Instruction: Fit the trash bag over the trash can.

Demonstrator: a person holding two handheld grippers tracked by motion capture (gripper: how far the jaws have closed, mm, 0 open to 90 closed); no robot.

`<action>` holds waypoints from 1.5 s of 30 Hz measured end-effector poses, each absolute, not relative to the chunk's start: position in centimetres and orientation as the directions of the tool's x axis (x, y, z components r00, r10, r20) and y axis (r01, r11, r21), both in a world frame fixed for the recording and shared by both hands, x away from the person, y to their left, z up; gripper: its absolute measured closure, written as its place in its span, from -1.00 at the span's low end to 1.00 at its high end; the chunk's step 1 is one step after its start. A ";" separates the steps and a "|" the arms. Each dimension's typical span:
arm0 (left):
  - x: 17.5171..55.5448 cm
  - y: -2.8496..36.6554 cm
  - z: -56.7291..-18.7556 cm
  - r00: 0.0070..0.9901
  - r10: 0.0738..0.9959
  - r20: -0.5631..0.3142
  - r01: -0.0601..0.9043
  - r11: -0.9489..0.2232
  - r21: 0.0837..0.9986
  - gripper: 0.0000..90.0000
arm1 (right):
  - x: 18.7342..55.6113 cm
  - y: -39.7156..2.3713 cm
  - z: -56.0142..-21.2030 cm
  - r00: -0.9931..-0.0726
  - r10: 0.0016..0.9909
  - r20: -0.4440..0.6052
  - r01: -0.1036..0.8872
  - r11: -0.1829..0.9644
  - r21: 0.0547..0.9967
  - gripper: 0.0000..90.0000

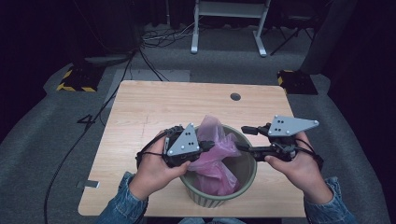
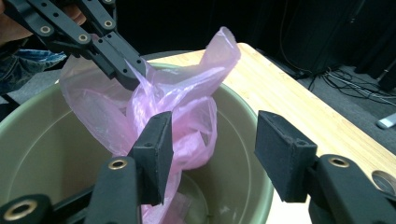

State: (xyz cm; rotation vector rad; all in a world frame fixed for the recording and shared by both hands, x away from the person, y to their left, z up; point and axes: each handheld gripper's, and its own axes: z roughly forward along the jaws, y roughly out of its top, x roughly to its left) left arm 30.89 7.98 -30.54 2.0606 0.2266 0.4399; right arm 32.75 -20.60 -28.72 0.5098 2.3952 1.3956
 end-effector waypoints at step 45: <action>29.6 13.3 -31.9 0.863 0.448 0.232 0.036 -0.513 0.858 1.00 | 31.9 -25.7 -29.9 -0.847 0.531 -0.025 0.239 0.421 0.875 0.39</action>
